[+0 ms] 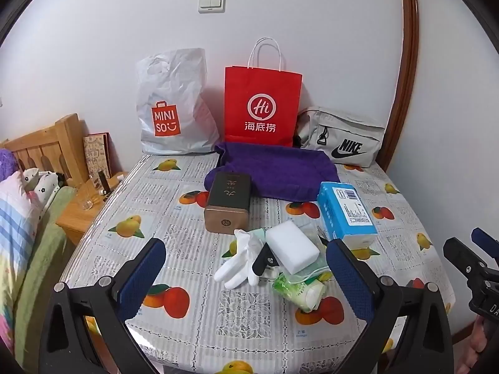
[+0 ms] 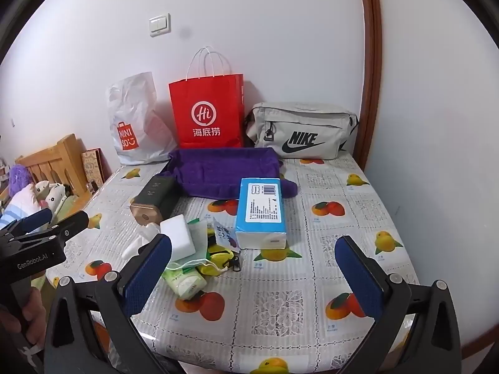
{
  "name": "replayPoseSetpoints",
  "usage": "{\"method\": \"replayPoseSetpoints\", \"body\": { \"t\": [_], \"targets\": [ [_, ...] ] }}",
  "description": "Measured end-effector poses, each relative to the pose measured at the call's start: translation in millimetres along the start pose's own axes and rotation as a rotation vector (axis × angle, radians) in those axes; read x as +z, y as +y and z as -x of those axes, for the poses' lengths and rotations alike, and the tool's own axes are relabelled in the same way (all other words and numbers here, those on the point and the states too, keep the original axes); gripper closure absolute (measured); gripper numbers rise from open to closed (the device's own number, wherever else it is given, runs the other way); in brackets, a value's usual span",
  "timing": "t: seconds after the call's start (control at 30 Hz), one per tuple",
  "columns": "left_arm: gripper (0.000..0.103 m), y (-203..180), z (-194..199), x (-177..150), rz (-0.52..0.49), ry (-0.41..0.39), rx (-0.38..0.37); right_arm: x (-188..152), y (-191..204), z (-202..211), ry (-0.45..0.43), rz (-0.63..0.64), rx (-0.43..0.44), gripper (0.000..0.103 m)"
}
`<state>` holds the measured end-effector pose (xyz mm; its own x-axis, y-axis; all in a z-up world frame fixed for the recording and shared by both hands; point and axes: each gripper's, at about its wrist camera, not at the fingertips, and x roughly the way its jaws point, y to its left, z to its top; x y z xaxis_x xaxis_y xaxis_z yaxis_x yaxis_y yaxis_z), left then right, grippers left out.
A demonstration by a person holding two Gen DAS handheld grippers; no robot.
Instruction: Organize soft objects
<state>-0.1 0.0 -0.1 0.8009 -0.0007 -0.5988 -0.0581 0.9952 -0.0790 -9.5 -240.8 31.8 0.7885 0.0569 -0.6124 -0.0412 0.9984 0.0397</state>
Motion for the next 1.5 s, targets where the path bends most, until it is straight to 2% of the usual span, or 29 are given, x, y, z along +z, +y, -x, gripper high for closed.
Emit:
{"method": "replayPoseSetpoints", "body": {
  "t": [0.27,0.5,1.5],
  "targets": [
    [0.0,8.1,7.3,12.6,0.0,0.007,-0.009,-0.9,6.7,7.9,0.003,0.004,0.01,0.0],
    [0.0,-4.6,11.6,8.2,-0.028,-0.015,0.006,-2.4,3.8,11.1,0.003,0.003,0.03,0.0],
    [0.0,-2.9,21.0,8.5,-0.031,-0.022,0.007,-4.5,10.9,10.9,-0.005,0.007,0.044,0.0]
  ]
}}
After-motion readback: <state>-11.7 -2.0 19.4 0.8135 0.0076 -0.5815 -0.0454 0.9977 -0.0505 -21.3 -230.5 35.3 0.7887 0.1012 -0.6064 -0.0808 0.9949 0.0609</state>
